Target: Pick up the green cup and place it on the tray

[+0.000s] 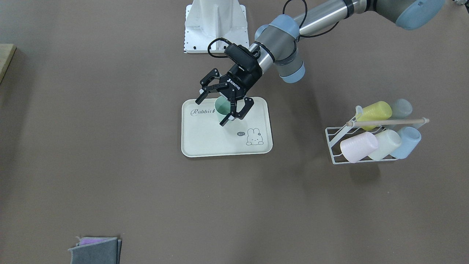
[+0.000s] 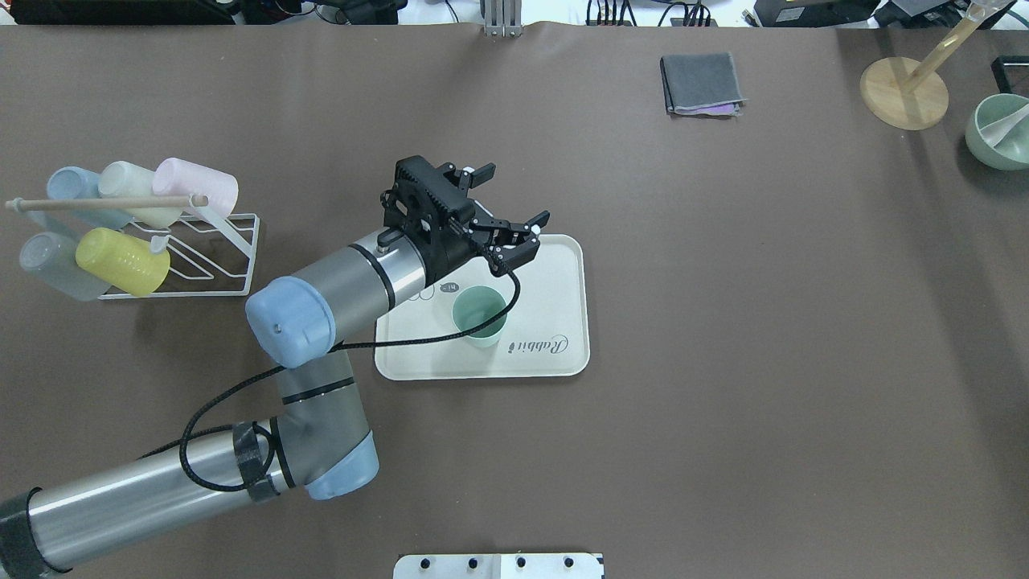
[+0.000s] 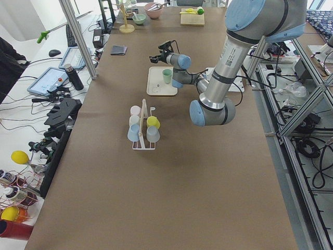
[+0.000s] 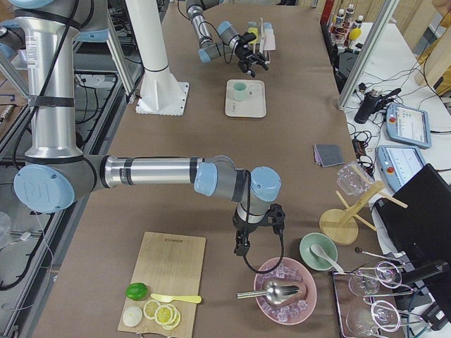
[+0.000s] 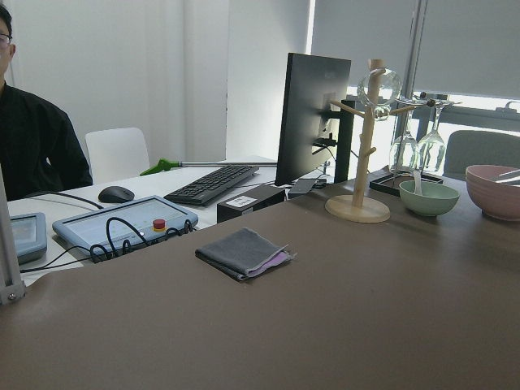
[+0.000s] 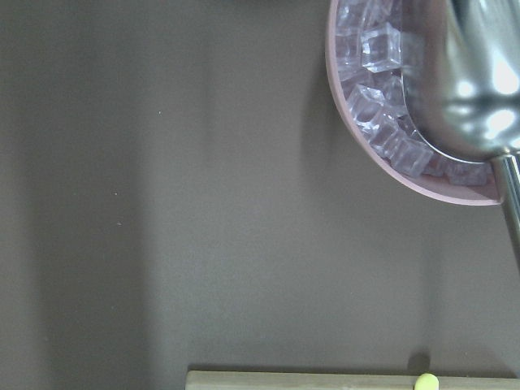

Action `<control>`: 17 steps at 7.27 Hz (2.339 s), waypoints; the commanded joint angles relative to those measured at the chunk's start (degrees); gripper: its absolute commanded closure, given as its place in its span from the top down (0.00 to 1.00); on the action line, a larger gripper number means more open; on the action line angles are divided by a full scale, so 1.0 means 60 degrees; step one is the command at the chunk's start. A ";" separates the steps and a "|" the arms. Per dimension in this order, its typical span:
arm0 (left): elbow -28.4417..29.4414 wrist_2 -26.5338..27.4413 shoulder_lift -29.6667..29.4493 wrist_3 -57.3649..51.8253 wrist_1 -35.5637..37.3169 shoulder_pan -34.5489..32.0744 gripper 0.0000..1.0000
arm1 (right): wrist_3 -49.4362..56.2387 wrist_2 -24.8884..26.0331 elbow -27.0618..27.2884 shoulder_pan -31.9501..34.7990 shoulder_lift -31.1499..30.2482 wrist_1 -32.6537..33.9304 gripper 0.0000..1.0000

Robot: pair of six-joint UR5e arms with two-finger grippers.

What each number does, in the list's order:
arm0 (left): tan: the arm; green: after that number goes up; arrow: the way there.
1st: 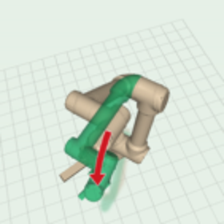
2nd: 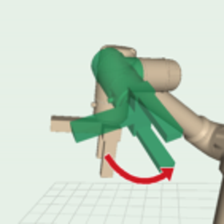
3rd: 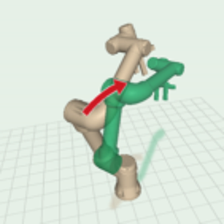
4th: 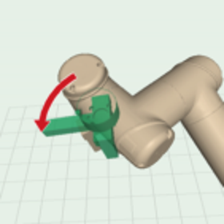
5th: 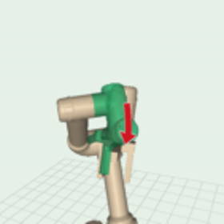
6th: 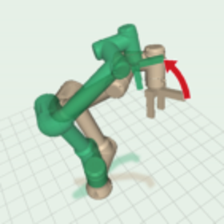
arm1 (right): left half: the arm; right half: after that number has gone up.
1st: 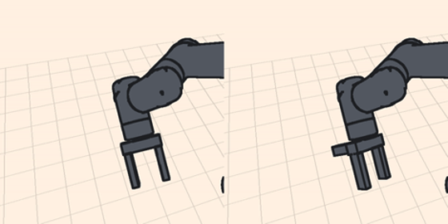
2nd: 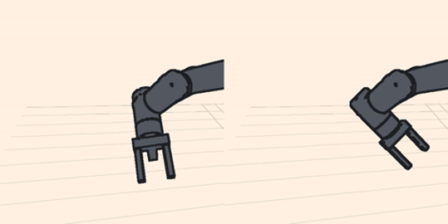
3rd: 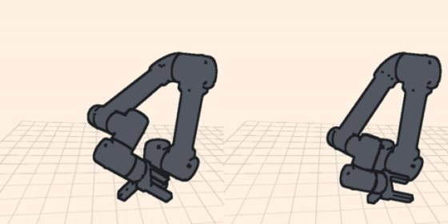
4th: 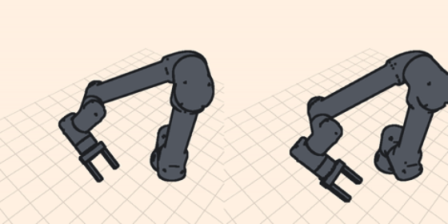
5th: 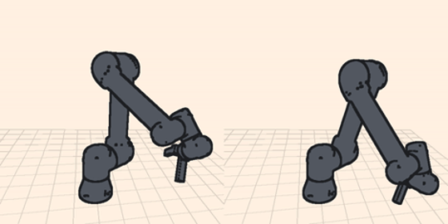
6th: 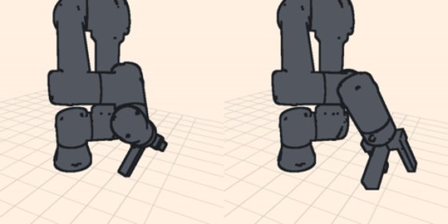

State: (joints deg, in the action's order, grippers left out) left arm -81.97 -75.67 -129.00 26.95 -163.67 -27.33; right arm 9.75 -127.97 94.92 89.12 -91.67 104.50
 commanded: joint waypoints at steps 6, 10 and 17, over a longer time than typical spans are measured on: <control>-0.0065 -0.6819 -0.0913 0.0063 0.5237 -0.4243 0.98 | 0.0000 -0.0174 0.0059 0.0000 0.0030 0.0000 1.00; -0.1537 -0.8393 0.0121 -0.0083 0.9715 -0.5347 0.98 | -0.0453 -0.0307 0.0044 0.0029 0.0000 -0.0644 1.00; -0.2628 -0.9450 0.2616 -0.5433 1.3207 -0.7232 0.98 | -0.0747 -0.0703 -0.0029 0.0117 -0.0132 -0.1333 1.00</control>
State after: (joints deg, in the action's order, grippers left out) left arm -97.12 -132.59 -114.05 1.61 -90.81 -67.75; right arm 5.28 -132.17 94.81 89.82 -92.44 96.53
